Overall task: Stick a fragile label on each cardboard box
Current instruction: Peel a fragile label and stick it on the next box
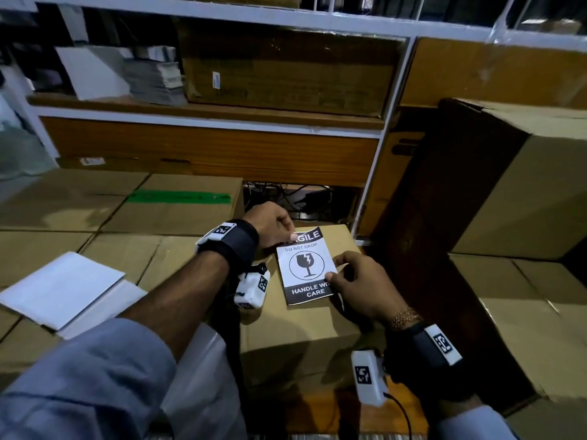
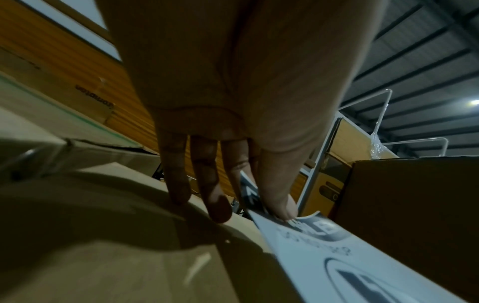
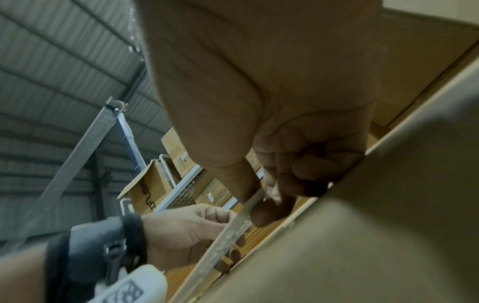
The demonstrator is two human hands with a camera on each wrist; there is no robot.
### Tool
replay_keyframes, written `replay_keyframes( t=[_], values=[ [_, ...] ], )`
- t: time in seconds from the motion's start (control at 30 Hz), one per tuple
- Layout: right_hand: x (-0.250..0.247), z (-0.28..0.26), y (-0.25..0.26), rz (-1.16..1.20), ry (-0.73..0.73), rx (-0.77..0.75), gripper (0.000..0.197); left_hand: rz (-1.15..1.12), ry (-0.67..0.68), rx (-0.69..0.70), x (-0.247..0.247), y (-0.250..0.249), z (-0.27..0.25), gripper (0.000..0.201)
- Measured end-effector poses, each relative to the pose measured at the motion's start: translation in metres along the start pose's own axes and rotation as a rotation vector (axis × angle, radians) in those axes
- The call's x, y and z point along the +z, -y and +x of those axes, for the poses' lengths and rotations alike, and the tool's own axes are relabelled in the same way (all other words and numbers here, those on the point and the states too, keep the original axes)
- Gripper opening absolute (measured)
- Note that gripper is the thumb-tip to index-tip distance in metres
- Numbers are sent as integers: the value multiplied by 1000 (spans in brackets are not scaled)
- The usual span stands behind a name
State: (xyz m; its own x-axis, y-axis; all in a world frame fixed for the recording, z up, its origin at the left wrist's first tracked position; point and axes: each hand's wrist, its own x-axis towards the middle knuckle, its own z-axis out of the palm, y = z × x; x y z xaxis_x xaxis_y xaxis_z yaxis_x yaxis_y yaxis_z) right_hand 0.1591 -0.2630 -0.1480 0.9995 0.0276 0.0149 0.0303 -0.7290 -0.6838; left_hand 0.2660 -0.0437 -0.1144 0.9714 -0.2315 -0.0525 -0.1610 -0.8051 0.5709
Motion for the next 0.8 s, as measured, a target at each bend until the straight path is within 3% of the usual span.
replay_keyframes(
  t=[0.4, 0.7, 0.8],
  values=[
    [16, -12, -6, -59, -139, -51, 44, 107, 45, 5, 8, -9, 9, 24],
    [9, -13, -12, 83, -198, -36, 40, 158, 36, 48, 12, -22, 13, 25],
    [6, -13, -17, 5, -261, -37, 41, 168, 47, 62, 15, -26, 14, 25]
  ],
)
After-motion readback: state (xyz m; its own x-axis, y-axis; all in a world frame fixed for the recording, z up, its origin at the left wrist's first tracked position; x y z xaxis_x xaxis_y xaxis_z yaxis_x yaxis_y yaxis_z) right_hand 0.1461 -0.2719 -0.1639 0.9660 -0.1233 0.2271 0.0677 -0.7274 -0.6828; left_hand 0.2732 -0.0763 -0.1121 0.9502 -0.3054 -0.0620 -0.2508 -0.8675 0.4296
